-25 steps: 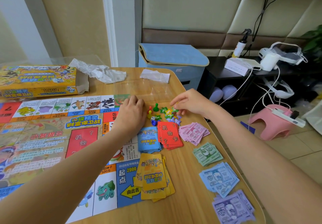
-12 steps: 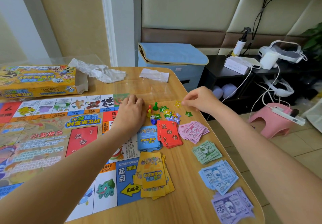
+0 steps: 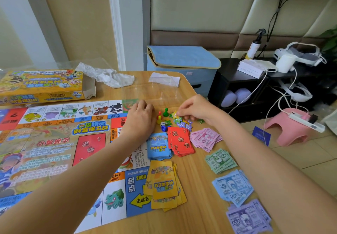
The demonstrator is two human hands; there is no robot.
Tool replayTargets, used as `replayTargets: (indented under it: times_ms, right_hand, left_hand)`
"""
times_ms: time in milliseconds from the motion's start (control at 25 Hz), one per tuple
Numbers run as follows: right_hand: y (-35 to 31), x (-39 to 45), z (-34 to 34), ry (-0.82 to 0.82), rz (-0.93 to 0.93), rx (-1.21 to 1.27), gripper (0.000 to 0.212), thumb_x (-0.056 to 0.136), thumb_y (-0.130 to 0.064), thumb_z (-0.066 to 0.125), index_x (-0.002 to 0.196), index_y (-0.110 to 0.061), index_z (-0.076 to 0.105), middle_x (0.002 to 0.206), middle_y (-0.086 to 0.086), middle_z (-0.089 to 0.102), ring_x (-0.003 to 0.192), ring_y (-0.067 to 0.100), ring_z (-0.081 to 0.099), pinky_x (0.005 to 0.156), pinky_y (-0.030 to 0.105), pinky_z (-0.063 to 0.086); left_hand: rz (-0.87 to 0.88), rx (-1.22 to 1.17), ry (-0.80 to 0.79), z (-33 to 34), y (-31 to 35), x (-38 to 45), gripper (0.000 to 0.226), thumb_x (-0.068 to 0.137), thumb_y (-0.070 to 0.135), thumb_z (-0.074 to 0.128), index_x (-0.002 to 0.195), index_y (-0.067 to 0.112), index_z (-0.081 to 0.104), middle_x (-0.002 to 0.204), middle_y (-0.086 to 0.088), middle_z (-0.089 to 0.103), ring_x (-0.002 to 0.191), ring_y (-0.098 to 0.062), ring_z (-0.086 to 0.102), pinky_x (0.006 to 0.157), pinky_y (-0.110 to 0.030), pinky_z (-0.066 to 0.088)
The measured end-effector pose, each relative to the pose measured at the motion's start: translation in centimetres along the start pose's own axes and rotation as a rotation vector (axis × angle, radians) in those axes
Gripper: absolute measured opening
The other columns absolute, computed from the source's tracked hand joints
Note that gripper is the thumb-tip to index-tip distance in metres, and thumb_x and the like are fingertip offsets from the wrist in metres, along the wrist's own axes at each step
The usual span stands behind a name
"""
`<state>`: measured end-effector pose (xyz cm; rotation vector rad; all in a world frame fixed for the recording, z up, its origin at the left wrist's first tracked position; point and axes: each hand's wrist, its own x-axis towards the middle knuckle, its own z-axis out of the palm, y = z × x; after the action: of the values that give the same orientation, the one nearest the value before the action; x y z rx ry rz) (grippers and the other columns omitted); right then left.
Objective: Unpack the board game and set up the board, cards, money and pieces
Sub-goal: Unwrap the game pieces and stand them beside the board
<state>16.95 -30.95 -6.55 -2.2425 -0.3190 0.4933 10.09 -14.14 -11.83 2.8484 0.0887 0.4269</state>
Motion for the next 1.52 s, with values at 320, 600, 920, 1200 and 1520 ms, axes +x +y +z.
replayTargets:
  times_ms: [320,600,920,1200,1520]
  right_hand:
    - [1.1,1.7,-2.5,0.305,0.099,0.269,0.006,0.084,-0.003,0.064,0.079,-0.001,0.066,0.067,0.006,0.061,0.050,0.009,0.046,0.038,0.013,0.033]
    - [2.1,2.5,-0.9,0.499,-0.009,-0.148,0.009,0.085,-0.012,0.066,0.088,-0.007,0.073,0.093,0.007,0.069,0.090,0.019,0.063,0.075,0.026,0.046]
    - [2.8,2.1,-0.8,0.275,-0.070,-0.319,0.023,0.080,-0.019,0.072,0.102,-0.011,0.069,0.111,0.009,0.062,0.105,0.019,0.054,0.079,0.023,0.038]
    - [2.8,3.5,-0.2,0.386,-0.060,-0.253,0.014,0.086,-0.004,0.063,0.095,-0.009,0.072,0.106,0.010,0.066,0.099,0.019,0.058,0.077,0.021,0.040]
    - [0.7,0.6,-0.4,0.120,-0.139,-0.261,0.015,0.081,-0.020,0.072,0.091,-0.010,0.071,0.075,-0.004,0.063,0.061,0.007,0.054,0.061,0.019,0.047]
  left_hand:
    - [-0.006,0.033,-0.018,-0.1,0.0,0.0,0.035,0.099,0.029,0.034,0.120,0.006,0.050,0.118,-0.011,0.047,0.105,-0.026,0.044,0.088,-0.032,0.035]
    - [-0.001,0.029,-0.016,-0.2,0.1,-0.1,0.034,0.098,0.027,0.035,0.120,0.005,0.050,0.118,-0.012,0.047,0.105,-0.027,0.044,0.087,-0.032,0.034]
    - [-0.008,0.034,-0.020,-0.2,0.0,-0.1,0.035,0.099,0.029,0.034,0.121,0.007,0.050,0.118,-0.011,0.047,0.105,-0.026,0.044,0.088,-0.032,0.034]
    - [-0.004,0.036,-0.010,-0.1,-0.1,0.0,0.034,0.099,0.029,0.035,0.121,0.007,0.050,0.119,-0.010,0.047,0.107,-0.026,0.044,0.090,-0.032,0.035]
    - [0.002,0.017,-0.004,0.0,-0.2,0.0,0.035,0.098,0.028,0.037,0.120,0.005,0.051,0.117,-0.012,0.049,0.106,-0.027,0.045,0.090,-0.034,0.037]
